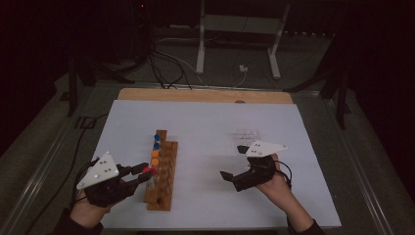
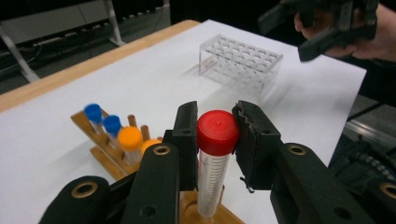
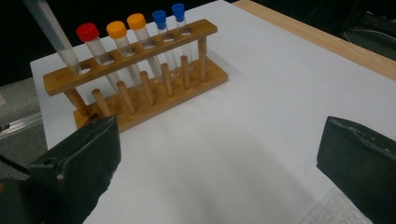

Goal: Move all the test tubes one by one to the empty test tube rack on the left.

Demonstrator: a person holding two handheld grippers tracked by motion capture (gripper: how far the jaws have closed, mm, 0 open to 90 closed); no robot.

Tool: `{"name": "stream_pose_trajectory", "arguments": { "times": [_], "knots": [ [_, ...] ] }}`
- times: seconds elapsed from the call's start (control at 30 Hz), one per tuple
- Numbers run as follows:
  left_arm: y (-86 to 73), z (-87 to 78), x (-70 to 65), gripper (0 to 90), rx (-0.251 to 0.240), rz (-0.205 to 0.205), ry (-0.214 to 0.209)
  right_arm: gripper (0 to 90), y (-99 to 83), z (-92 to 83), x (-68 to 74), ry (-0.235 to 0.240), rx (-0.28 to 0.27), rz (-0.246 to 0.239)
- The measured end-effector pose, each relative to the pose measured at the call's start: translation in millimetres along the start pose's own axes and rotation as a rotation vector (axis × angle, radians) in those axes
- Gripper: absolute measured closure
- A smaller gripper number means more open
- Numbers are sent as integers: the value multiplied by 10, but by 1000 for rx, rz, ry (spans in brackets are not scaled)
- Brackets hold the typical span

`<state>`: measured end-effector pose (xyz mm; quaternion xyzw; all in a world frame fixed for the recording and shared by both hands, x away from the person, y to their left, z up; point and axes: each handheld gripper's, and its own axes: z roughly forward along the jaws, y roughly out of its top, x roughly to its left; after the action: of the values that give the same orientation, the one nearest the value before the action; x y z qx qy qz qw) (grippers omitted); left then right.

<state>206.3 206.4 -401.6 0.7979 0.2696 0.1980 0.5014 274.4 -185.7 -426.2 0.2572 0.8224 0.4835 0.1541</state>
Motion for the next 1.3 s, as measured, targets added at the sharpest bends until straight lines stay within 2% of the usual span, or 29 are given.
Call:
{"name": "stream_pose_trajectory", "arguments": {
  "times": [0.13,0.43,0.57,0.7,0.8,0.83,0.9,1.0,1.03,1.07,1.13,1.2,1.3],
  "knots": [
    [-92,46,12,719,19,-5,7,0,0,-9,-1,1,1,1],
    [-366,210,77,718,88,-59,-11,0,1,-4,-5,1,3,2],
    [-413,243,87,717,103,-57,-15,0,2,-8,-11,2,2,3],
    [-411,245,65,715,107,-33,-10,0,-1,-9,-12,4,3,3],
    [-423,248,70,698,103,-30,-40,0,-2,-8,-7,9,4,4],
    [-426,247,67,662,99,-37,-42,0,-2,-9,-3,10,5,2],
    [-425,235,54,535,96,-26,-49,0,-4,-17,3,14,3,1],
    [-406,212,44,284,86,-32,-49,0,-16,-31,6,15,-5,-3],
    [-400,203,42,218,81,-29,-36,0,-22,-36,6,16,-7,-2],
    [-398,193,52,161,71,-31,-41,0,-31,-42,8,16,-10,0],
    [-407,174,81,101,50,-39,-65,0,-55,-58,17,16,-21,0],
    [-433,166,113,35,50,-23,-102,0,-90,-77,29,17,-30,-5],
    [-484,164,161,8,46,-12,-108,0,-156,-101,36,9,-35,-7]
  ]
}}
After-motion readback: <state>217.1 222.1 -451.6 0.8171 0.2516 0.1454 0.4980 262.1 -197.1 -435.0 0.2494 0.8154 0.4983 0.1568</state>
